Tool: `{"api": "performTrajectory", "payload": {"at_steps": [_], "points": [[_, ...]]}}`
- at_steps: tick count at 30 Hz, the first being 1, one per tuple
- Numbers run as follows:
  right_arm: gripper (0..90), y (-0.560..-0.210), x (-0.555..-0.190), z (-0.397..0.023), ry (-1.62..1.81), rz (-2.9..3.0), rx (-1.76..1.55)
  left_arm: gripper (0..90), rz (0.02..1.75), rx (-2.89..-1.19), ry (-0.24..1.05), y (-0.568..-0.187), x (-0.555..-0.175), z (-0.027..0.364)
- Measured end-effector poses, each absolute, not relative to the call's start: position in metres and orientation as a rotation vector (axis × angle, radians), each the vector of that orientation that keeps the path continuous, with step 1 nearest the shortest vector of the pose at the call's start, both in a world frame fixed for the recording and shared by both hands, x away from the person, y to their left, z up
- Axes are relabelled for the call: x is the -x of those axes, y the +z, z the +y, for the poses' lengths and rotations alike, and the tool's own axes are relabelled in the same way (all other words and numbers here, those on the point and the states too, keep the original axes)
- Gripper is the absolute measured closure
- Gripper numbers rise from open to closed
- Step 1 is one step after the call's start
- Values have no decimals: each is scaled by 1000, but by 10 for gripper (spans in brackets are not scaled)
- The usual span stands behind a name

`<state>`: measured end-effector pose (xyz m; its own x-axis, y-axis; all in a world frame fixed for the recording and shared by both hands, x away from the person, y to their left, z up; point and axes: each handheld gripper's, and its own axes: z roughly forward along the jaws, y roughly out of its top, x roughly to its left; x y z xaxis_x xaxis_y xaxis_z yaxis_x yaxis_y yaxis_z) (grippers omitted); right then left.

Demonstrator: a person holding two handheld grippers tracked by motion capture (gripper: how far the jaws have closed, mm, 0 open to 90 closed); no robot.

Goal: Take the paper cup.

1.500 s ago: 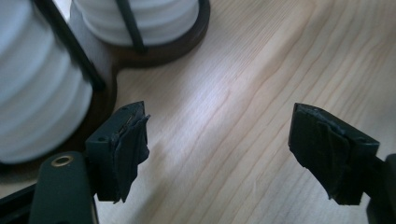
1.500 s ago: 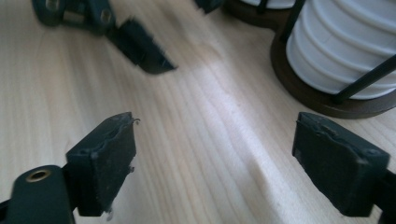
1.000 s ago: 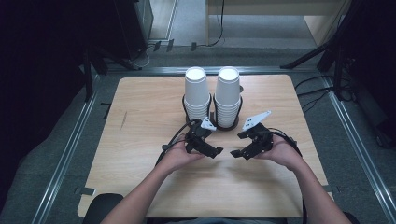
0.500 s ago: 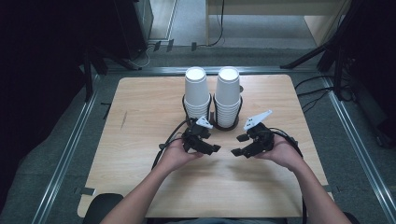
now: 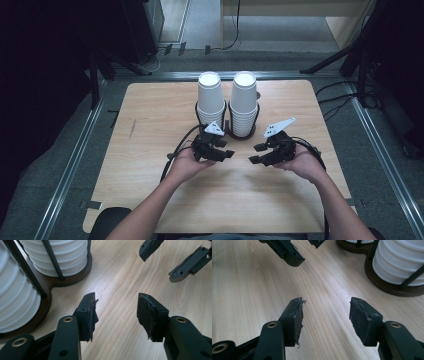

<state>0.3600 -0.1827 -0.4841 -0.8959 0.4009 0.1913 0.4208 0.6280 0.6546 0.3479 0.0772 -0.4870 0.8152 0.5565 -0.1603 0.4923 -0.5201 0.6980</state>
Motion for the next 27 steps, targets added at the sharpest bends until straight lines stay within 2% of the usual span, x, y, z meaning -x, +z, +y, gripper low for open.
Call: {"api": "performTrajectory", "payload": {"at_steps": [9,15,27], "points": [[421,-475,-363,-191,-1166,-2769,743,565,738,-2220,122,-481,-347,76],[373,-465,-365,-194,-1166,-2803,740,606,731,-2231,161,-475,-348,75],[336,-443,-376,-199,-1154,-2831,794,732,767,-2213,122,-464,-364,69]]}}
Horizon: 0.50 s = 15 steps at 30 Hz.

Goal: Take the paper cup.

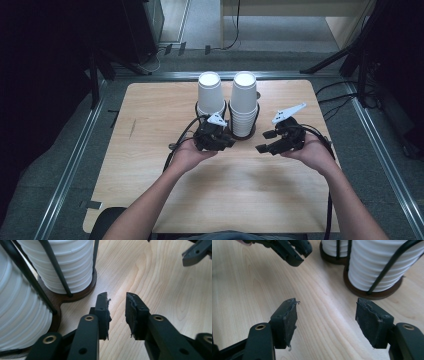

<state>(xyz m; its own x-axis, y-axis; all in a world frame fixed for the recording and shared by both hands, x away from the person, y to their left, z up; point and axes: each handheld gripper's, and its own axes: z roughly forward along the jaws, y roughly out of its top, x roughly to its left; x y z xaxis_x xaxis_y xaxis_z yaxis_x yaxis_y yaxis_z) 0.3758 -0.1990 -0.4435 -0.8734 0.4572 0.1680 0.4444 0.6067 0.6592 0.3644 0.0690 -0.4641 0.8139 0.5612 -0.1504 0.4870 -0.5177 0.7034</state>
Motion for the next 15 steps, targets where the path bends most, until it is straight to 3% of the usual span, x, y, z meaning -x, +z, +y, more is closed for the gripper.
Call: {"api": "performTrajectory", "payload": {"at_steps": [15], "points": [[330,-414,-388,-198,1108,2741,-791,894,833,-2170,83,-453,-384,63]]}}
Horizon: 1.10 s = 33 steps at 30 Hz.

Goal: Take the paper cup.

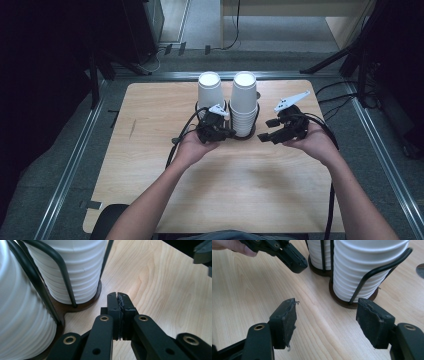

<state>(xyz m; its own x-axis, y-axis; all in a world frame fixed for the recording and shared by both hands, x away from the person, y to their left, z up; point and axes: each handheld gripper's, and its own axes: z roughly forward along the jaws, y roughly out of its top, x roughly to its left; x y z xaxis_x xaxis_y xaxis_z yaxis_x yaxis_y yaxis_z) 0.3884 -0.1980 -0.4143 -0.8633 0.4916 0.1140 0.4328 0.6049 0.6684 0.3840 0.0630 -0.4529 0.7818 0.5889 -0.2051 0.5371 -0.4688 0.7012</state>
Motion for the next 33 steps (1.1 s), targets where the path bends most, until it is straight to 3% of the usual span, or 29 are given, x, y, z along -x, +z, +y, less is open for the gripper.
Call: {"api": "performTrajectory", "payload": {"at_steps": [9,33], "points": [[331,-400,-391,-197,1111,2716,-805,896,878,-2075,114,-446,-391,57],[273,-366,-422,-183,1121,2656,-824,895,958,-2126,208,-430,-409,48]]}}
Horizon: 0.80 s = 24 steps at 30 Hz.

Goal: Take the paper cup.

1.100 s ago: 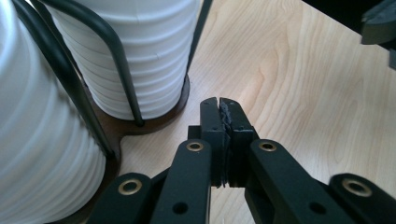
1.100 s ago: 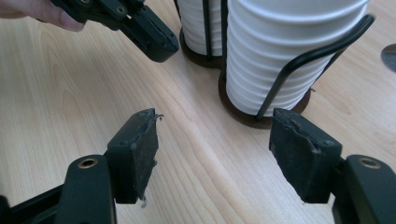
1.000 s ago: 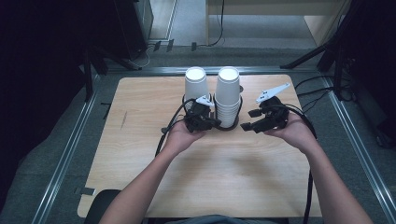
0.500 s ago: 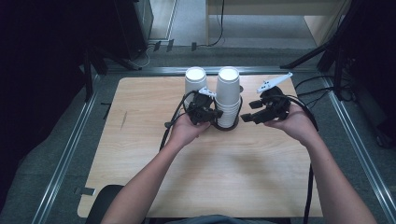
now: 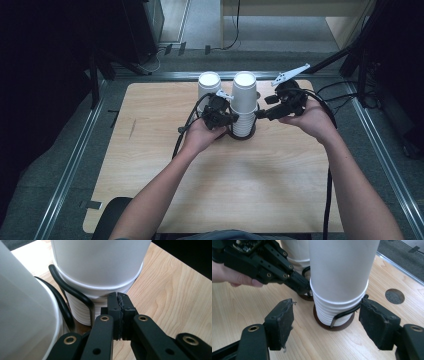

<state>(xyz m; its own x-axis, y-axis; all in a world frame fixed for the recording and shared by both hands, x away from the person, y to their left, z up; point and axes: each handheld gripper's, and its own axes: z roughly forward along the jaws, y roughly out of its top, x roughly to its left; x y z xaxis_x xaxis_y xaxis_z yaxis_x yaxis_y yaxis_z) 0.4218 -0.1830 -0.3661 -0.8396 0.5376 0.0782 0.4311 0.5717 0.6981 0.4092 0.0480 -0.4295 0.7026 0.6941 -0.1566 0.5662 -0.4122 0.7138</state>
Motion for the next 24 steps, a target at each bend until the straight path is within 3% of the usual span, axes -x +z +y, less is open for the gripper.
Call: {"api": "performTrajectory", "payload": {"at_steps": [4,24], "points": [[212,-366,-426,-177,1115,2642,-823,893,954,-2128,208,-430,-409,46],[152,-346,-456,-143,1098,2625,-838,869,952,-2123,224,-432,-407,44]]}}
